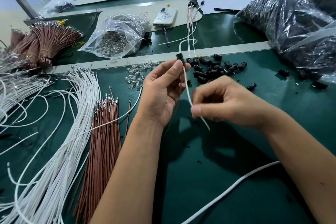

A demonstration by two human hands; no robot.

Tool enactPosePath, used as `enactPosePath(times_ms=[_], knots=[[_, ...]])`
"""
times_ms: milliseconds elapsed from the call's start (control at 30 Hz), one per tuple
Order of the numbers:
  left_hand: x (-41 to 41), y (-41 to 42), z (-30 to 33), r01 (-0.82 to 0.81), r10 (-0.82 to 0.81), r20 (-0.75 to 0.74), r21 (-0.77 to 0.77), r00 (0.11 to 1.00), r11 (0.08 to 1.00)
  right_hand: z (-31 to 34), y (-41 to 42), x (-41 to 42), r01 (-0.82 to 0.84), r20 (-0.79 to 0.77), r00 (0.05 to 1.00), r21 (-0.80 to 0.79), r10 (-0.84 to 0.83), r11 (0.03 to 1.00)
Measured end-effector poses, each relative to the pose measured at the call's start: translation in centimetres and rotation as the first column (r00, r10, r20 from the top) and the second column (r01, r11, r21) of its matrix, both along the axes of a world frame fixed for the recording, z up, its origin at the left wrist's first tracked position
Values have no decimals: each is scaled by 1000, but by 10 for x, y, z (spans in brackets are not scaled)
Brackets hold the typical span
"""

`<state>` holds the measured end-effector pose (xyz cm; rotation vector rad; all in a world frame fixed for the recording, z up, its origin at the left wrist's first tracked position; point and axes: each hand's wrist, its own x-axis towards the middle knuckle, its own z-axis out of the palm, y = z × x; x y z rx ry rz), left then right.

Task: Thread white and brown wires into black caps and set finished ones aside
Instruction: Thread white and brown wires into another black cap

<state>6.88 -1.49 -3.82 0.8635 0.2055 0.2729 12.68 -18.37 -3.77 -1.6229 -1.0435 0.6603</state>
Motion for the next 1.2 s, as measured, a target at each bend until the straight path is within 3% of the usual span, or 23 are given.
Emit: enactPosePath(times_ms=[67, 133, 200, 300, 367, 433, 500, 567, 633, 700, 767, 867, 933, 1067, 1200], knots=[[-1, 3, 1, 1, -1, -3, 25, 1000, 1000, 2, -4, -1, -222, -113, 972, -134, 208, 966], [-3, 3, 1, 19, -19, -6, 61, 1000, 998, 1, -5, -4, -302, -175, 946, -170, 273, 938], [-3, 2, 0, 43, -43, -7, 83, 999, 996, -3, 0, -6, -188, -226, 960, -94, 163, 978], [-3, 1, -1, 70, -66, -25, 160, 997, 985, -8, 9, -4, 143, -284, 951, 68, -118, 987], [-2, 0, -2, 69, -66, -20, 179, 998, 981, -7, 9, -2, 191, -249, 955, 105, -160, 976], [-2, -1, -2, 52, -51, -5, 137, 999, 989, -5, 3, 1, 81, -230, 971, 53, -67, 995], [-1, 0, -2, 11, -11, 12, 60, 1000, 998, -3, -4, 3, -126, -227, 969, -106, 99, 986], [0, 5, -2, -36, 36, 22, 25, 999, 999, 0, -7, 2, -345, -247, 927, -259, 284, 902], [1, 7, -3, -66, 65, 21, 66, 998, 996, 2, -8, -1, -415, -263, 900, -275, 348, 867], [0, 5, -3, -61, 59, 16, 135, 998, 989, 2, -3, -4, -277, -255, 941, -193, 225, 941], [1, 3, -4, -29, 29, 6, 214, 1000, 976, -1, 5, -5, 38, -254, 966, -58, -51, 998], [0, -1, -7, 5, -3, -6, 268, 1000, 963, -8, 14, -4, 321, -248, 923, 68, -296, 945], [-1, -4, -6, 4, 3, -28, 239, 1000, 971, -10, 12, -4, 299, -179, 940, 16, -292, 954], [0, -3, -2, -34, 40, -32, 191, 999, 981, -6, 2, -4, 20, -186, 981, -152, -49, 988], [1, -7, -3, -15, 28, -49, 257, 998, 966, -11, 11, -4, 267, -149, 951, -45, -271, 963]])
